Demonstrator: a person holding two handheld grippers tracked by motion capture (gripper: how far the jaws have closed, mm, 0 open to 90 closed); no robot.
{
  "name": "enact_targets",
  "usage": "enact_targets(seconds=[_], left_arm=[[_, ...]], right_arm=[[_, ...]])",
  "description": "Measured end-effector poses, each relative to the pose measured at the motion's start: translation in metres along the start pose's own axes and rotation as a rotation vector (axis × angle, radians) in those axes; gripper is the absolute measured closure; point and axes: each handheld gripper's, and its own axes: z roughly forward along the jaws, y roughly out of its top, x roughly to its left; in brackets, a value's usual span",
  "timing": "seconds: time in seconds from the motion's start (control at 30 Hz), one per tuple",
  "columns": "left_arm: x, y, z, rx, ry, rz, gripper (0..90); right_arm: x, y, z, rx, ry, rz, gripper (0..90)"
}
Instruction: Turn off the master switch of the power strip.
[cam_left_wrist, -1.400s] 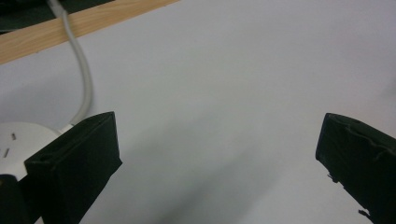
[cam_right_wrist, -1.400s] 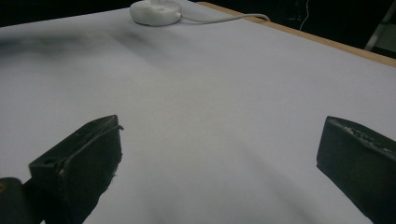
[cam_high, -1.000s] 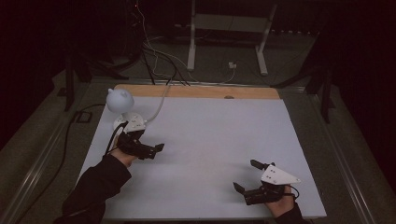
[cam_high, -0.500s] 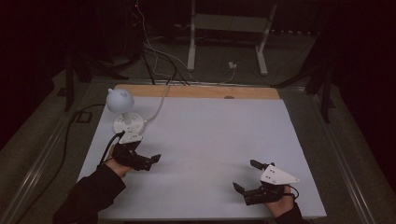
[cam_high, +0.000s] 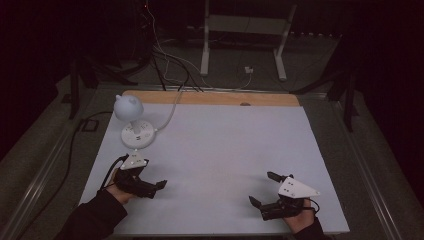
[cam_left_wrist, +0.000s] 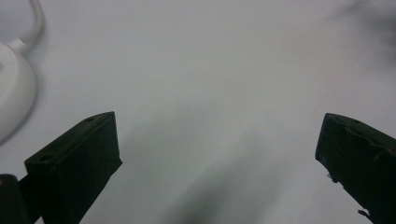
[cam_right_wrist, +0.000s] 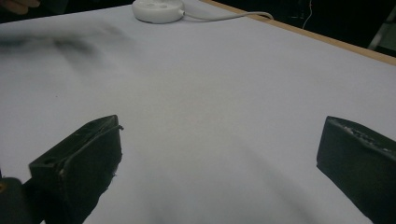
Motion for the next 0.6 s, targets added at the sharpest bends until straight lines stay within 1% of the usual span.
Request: enact_targets(seconds=[0.07,0.13,0.2,0.23,0.27,0.33,0.4,0.5,0.53,0.57,0.6], left_arm=[[0.000,-0.005,-0.001,0.000,-0.007,0.003,0.4],[0.000,-0.010,-0.002,-0.011,-0.012,0.011,0.4],[0.002,-0.015,-0.003,-0.022,-0.024,0.021,0.4],[0.003,-0.018,-0.003,-0.021,-0.034,0.018,0.4],[0.003,-0.020,-0.004,-0.015,-0.042,0.021,0.4],[0.003,-0.026,-0.003,-0.003,-0.039,0.035,0.4],[0.001,-0.032,-0.002,0.016,-0.048,0.050,0.4],[0.000,-0.041,-0.001,0.029,-0.034,0.064,0.4],[0.001,-0.043,-0.001,0.040,-0.022,0.069,0.4],[0.002,-0.046,0.000,0.048,-0.013,0.071,0.4],[0.003,-0.048,-0.001,0.045,-0.009,0.068,0.4]], right_arm=[[0.000,0.000,0.000,0.001,0.000,0.000,0.0],[0.000,0.000,0.000,0.001,0.001,0.001,0.0],[0.000,0.000,0.001,0.004,0.002,-0.001,0.0],[0.000,-0.001,0.001,0.006,0.002,-0.002,0.0],[0.000,-0.001,0.001,0.008,0.003,-0.003,0.0],[0.000,-0.001,0.001,0.008,0.004,-0.003,0.0],[0.000,-0.001,0.002,0.010,0.004,-0.003,0.0],[0.000,-0.001,0.002,0.012,0.004,0.003,0.0],[0.000,-0.001,0.002,0.013,0.004,0.003,0.0],[0.000,-0.001,0.002,0.014,0.005,0.001,0.0],[0.000,-0.001,0.002,0.014,0.005,0.001,0.0]])
